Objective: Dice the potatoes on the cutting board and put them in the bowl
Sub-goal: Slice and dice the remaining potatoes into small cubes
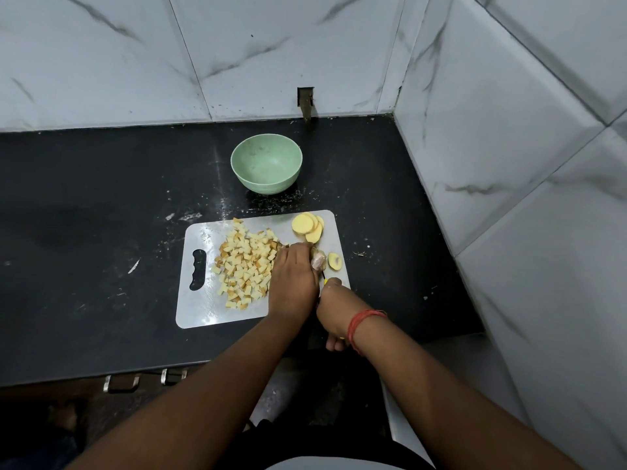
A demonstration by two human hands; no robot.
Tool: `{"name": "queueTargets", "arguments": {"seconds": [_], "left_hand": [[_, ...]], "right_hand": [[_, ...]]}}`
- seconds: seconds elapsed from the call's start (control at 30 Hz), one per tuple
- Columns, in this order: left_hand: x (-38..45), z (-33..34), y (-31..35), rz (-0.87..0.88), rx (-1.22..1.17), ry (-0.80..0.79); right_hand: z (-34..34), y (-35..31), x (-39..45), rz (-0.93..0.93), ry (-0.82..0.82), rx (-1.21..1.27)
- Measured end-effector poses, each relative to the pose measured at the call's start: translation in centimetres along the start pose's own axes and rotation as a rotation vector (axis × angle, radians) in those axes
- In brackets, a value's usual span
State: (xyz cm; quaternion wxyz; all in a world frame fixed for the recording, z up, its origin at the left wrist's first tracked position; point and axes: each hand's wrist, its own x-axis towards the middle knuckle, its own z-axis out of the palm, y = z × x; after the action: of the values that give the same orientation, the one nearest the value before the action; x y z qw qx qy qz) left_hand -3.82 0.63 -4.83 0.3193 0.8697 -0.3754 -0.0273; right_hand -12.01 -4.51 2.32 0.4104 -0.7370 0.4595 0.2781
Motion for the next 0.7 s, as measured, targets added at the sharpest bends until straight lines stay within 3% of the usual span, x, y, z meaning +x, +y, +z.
{"name": "queueTargets", "arguments": {"seconds": [0.27, 0.33, 0.4, 0.43, 0.47, 0.5, 0.53, 0.57, 0.6, 0.7], "left_hand": [[-0.1, -0.2, 0.2, -0.038, -0.020, -0.028], [-0.1, -0.1, 0.0, -0.045, -0.025, -0.031], [0.0, -0.2, -0.1, -0.037, -0.031, -0.034], [0.0, -0.2, -0.1, -0.031, -0.035, -0.036], [0.0, -0.3, -0.1, -0.025, -0.036, -0.039], [0.0, -0.4, -0.2, -0.021, -0.035, -0.042], [0.0, -0.4, -0.2, -0.017, -0.034, -0.043], [0.0, -0.4, -0.3, -0.013, -0.034, -0.042], [0.0, -0.5, -0.3, -0.009, -0.038, -0.040], [0.0, -0.7, -0.3, -0.003, -0.066, -0.044]], "right_hand": [[1.4, 2.9, -1.3, -0.119, 0.145, -0.035], [1.6, 3.3, -1.1, -0.158, 0.095, -0.285], [2.8, 3.4, -0.9, -0.109, -0.065, -0.794], [3.0, 4.1, 0.1, -0.155, -0.071, -0.994], [3.1, 4.6, 1.0, -0.158, -0.049, -0.965], [2.9, 5.2, 0.7, -0.146, -0.027, -0.744], [2.6, 5.0, -0.3, -0.022, 0.010, -0.321], [1.8, 4.8, -1.1, -0.007, 0.008, 0.005], [1.5, 5.2, -2.1, -0.100, 0.118, 0.191], [0.4, 4.7, -3.3, -0.084, 0.134, 0.176]]}}
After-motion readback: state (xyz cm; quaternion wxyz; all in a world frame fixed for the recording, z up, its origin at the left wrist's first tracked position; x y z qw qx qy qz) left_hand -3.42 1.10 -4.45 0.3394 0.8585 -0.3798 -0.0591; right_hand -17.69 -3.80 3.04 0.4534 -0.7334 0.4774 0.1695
